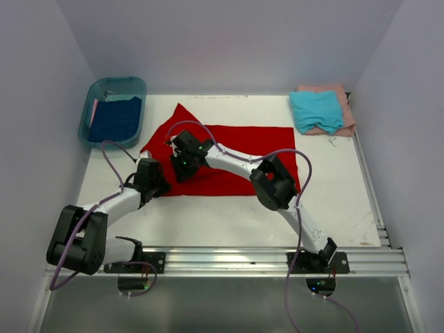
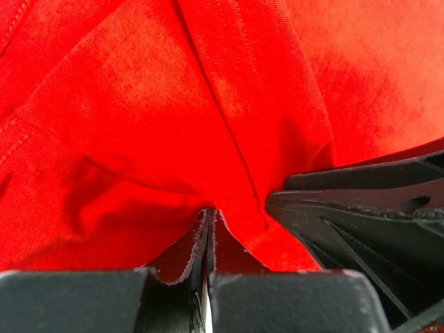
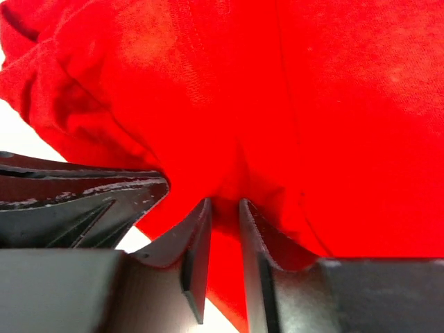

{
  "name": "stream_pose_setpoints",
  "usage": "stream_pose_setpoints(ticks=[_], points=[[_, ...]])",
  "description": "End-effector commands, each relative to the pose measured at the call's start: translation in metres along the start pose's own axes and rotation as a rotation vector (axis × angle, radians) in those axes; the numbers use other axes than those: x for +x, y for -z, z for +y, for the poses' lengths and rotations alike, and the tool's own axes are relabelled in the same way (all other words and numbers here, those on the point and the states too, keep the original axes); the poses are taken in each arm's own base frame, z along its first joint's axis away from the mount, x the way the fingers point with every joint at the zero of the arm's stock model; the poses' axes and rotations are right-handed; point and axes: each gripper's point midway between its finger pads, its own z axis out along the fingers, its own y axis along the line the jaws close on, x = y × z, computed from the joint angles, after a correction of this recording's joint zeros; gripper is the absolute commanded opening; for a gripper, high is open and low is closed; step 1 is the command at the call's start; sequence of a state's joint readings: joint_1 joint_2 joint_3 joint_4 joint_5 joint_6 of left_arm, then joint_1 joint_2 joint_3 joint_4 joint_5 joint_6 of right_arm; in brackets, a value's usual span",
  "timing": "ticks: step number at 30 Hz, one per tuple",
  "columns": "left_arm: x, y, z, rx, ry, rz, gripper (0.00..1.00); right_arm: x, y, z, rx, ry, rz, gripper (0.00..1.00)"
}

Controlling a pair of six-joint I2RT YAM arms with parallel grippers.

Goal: Fold and stack the t-shirts
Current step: Fold the flattened tshirt in 1/3 of the way

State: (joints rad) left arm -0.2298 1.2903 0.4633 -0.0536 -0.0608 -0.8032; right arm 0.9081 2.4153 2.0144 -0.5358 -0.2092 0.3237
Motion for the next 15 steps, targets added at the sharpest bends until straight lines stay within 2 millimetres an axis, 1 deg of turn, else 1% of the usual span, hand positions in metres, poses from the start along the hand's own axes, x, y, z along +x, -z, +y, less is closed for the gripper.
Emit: stream_pose_setpoints(ticks=[1, 2, 3, 5, 7, 9, 12, 15], points=[[0.004, -0.006, 0.008, -0.024, 0.013, -0.011, 0.0, 0.013, 0.002, -0.012, 0.079, 0.015, 0.052, 0.25], [0.001, -0.009, 0.005, -0.01, 0.014, -0.025, 0.0, 0.012, 0.003, -0.013, 0.1, 0.02, 0.045, 0.22], [0.004, -0.01, 0.005, -0.009, 0.015, -0.017, 0.0, 0.011, 0.005, -0.013, 0.108, 0.024, 0.038, 0.18], [0.01, -0.014, 0.01, -0.018, 0.016, -0.005, 0.0, 0.012, 0.008, -0.015, 0.127, 0.025, 0.038, 0.14], [0.012, -0.015, 0.012, -0.019, 0.014, 0.0, 0.0, 0.013, 0.01, -0.021, 0.161, 0.026, 0.04, 0.02], [0.012, -0.014, 0.012, -0.015, 0.015, -0.003, 0.0, 0.013, 0.012, -0.025, 0.181, 0.028, 0.037, 0.0], [0.013, -0.014, 0.012, -0.017, 0.01, 0.0, 0.0, 0.01, 0.013, -0.023, 0.169, 0.033, 0.022, 0.0], [0.015, -0.014, 0.013, -0.021, 0.005, 0.007, 0.0, -0.003, 0.024, -0.016, 0.152, 0.037, -0.03, 0.0]])
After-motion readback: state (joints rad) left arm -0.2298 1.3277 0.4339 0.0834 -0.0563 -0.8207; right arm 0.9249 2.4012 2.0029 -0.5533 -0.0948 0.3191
